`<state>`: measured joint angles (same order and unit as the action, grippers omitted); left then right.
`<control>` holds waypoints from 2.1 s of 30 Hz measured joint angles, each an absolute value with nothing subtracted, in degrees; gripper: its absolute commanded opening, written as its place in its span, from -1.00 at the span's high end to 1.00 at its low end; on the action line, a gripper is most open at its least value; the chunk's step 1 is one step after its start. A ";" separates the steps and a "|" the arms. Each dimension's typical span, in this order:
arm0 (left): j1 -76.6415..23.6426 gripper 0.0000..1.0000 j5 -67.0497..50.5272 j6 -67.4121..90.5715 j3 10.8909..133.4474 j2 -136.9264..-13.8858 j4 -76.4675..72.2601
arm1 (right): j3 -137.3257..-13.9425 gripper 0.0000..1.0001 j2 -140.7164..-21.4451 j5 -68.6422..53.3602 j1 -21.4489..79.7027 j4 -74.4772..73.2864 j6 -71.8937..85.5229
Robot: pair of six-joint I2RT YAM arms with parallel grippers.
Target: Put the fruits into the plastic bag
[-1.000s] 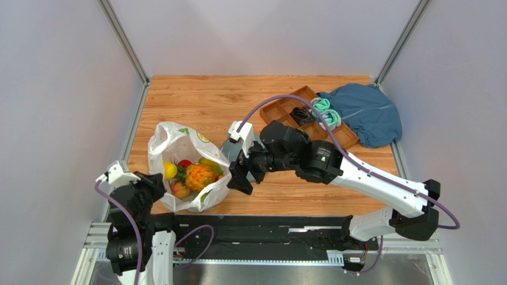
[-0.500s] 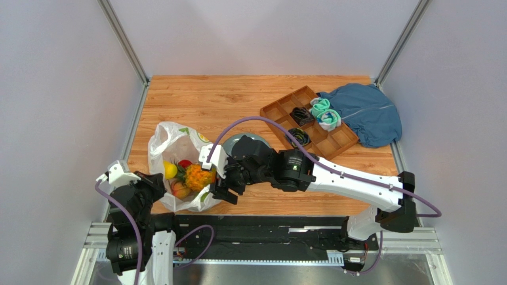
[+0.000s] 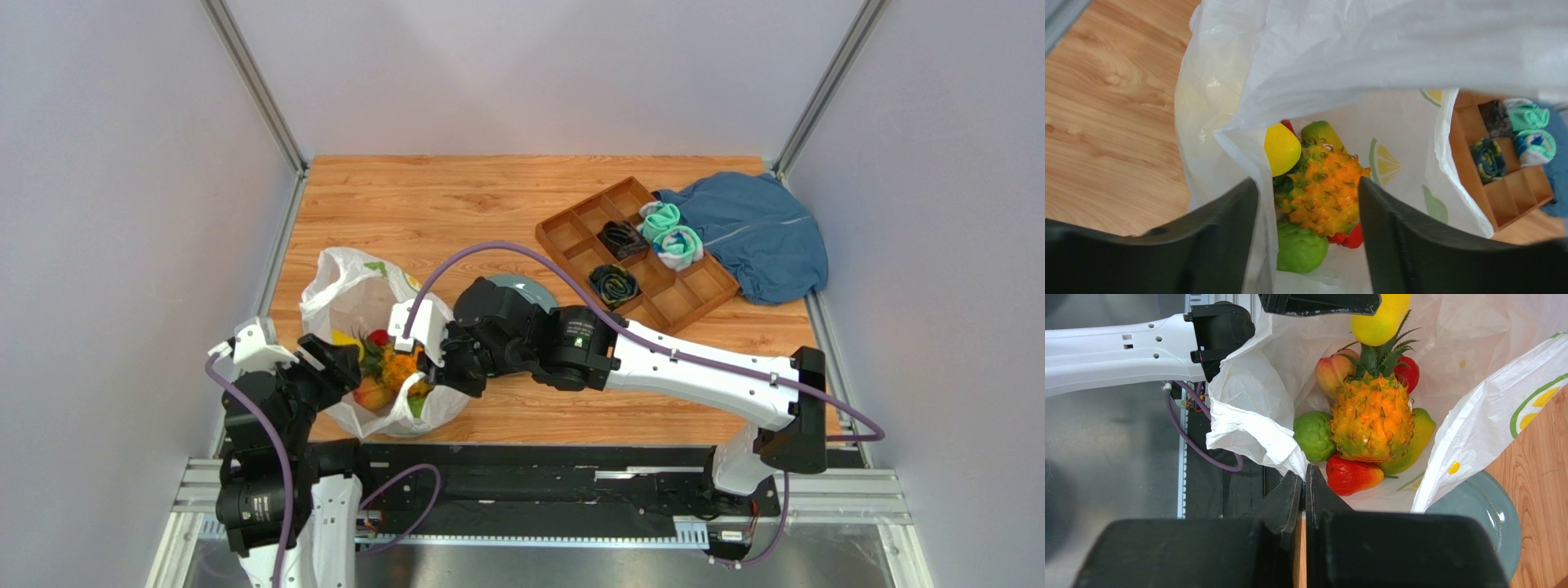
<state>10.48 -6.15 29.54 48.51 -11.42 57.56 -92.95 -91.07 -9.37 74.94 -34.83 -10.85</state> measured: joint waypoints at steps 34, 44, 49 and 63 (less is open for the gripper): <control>10.48 0.83 -12.60 15.40 60.60 -31.79 39.72 | -97.62 1.00 -91.94 -7.99 74.94 -34.26 -10.55; 10.48 1.00 -4.60 17.02 66.32 -42.22 34.89 | -124.57 1.00 -100.05 -5.43 74.94 -32.73 -10.55; 10.48 1.00 -0.82 16.10 72.55 -45.34 32.86 | -126.87 1.00 -101.08 -4.47 74.94 -30.13 -10.92; 10.48 1.00 2.39 15.70 63.48 -45.25 30.02 | -115.24 0.90 -103.11 -0.95 69.23 -29.32 -11.88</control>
<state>10.48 2.39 15.70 63.48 -45.25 30.02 -115.24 -103.11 -0.95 69.23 -29.32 -11.88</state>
